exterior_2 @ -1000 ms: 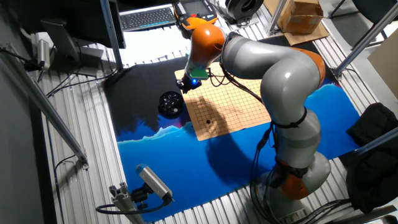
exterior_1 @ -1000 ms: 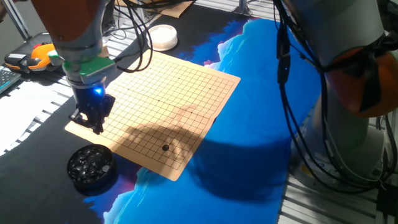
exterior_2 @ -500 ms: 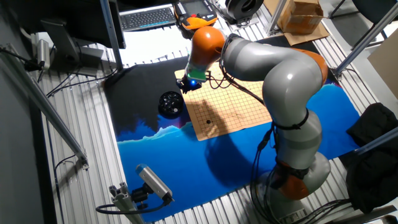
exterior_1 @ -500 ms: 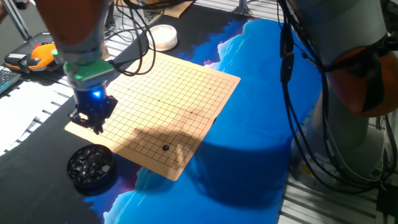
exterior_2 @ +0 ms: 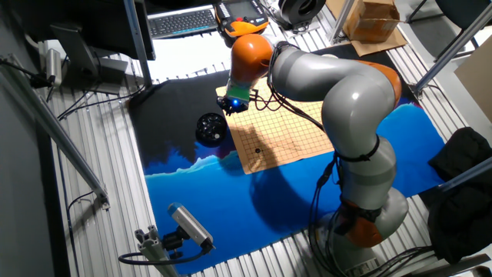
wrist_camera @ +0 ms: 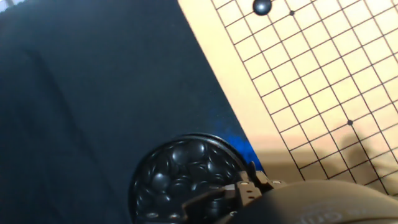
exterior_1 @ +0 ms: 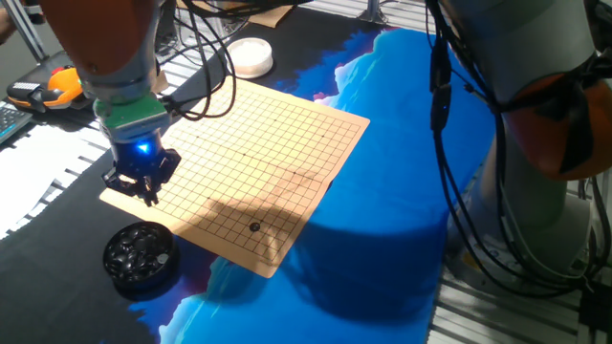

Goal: Play the first move as black on the 3-4 point in the upper right corner of the Go board

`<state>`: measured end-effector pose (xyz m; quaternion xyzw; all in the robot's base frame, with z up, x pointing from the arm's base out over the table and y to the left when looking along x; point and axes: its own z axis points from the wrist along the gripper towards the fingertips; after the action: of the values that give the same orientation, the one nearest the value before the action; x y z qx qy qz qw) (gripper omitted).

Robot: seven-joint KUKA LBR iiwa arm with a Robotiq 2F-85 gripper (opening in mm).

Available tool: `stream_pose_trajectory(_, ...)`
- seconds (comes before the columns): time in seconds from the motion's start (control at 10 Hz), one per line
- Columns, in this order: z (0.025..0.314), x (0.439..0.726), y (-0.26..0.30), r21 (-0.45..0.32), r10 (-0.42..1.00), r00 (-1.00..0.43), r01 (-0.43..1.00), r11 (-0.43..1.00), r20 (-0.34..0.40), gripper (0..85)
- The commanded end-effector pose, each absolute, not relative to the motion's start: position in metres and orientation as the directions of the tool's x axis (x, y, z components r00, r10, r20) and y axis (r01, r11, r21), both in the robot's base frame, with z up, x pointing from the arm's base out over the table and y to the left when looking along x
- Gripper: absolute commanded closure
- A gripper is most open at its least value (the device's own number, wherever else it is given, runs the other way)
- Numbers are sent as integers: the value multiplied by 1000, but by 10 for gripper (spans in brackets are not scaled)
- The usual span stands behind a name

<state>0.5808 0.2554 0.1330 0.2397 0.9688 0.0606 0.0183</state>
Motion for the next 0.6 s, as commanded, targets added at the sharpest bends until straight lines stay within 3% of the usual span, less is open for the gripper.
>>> stream_pose_trajectory(0.0,133,581,256,107,468,-884,465,879,-10,850)
stream_pose_trajectory(0.3,145,575,243,32,475,-880,474,880,-26,850)
stream_pose_trajectory(0.5,159,570,200,39,419,-908,418,908,-12,850)
